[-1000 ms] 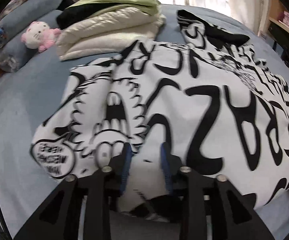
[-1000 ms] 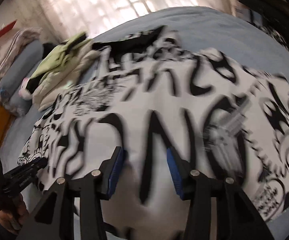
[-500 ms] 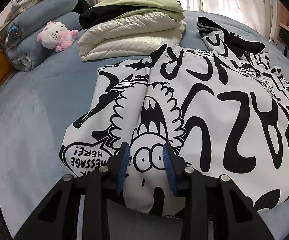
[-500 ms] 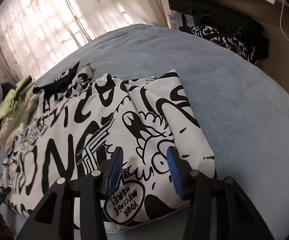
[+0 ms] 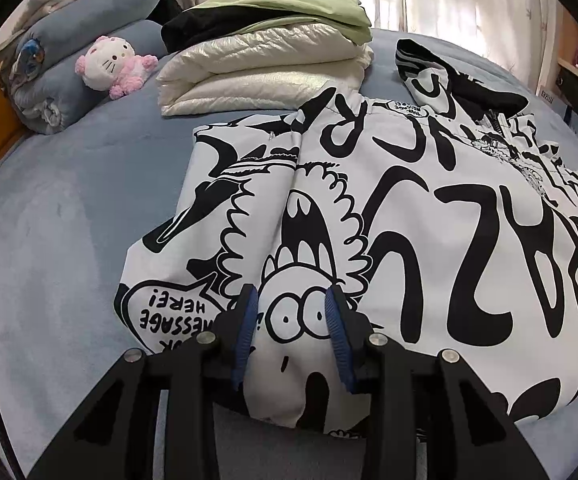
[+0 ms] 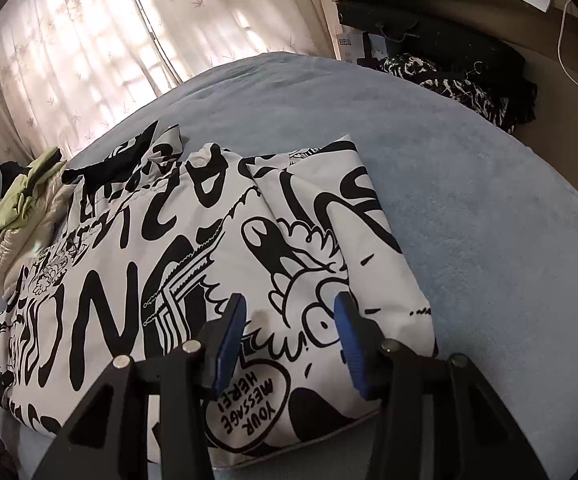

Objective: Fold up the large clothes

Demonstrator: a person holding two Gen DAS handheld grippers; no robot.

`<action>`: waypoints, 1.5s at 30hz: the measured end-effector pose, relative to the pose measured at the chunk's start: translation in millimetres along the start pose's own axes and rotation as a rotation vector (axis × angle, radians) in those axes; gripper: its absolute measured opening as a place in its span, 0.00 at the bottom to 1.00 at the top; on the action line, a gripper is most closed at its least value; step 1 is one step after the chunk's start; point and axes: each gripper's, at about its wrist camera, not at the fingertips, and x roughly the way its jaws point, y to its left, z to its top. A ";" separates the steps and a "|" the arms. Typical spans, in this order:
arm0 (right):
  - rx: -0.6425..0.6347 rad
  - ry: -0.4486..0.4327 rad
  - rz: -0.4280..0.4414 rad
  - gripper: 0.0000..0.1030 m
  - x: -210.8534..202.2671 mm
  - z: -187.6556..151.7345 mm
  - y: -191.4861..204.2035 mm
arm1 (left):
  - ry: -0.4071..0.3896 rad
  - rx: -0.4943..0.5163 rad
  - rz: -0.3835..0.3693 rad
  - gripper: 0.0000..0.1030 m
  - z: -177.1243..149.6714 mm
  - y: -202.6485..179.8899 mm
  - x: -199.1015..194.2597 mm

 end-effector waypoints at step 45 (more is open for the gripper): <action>-0.453 0.160 0.076 0.67 160.5 241.3 203.2 | 0.063 0.317 -0.243 0.53 299.7 -191.0 60.6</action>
